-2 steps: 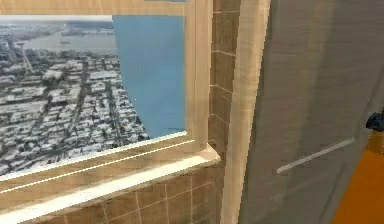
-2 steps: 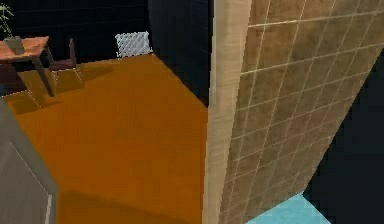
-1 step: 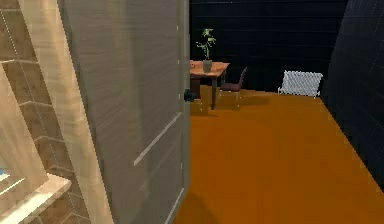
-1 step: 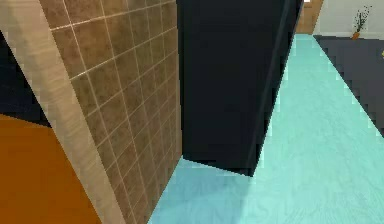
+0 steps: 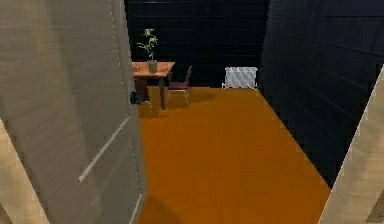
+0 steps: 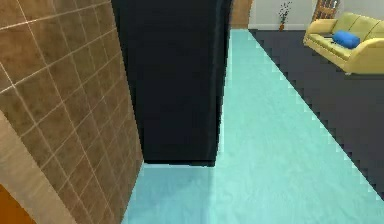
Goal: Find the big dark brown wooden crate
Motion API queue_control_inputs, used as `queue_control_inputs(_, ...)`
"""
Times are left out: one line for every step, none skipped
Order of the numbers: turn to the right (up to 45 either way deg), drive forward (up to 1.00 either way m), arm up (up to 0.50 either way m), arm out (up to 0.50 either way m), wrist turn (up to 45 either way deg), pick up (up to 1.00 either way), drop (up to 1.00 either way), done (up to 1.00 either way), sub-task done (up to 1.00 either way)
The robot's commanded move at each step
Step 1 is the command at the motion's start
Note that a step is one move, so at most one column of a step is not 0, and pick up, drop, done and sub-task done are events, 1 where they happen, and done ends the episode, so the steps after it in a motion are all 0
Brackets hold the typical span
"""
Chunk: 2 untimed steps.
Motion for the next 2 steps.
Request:
queue_control_inputs(0.0, 1.00, 0.00, 0.00, 0.0, 0.00, 0.00, 0.00, 0.00)
queue_control_inputs(6.0, 0.00, 0.00, 0.00, 0.0, 0.00, 0.00, 0.00, 0.00)
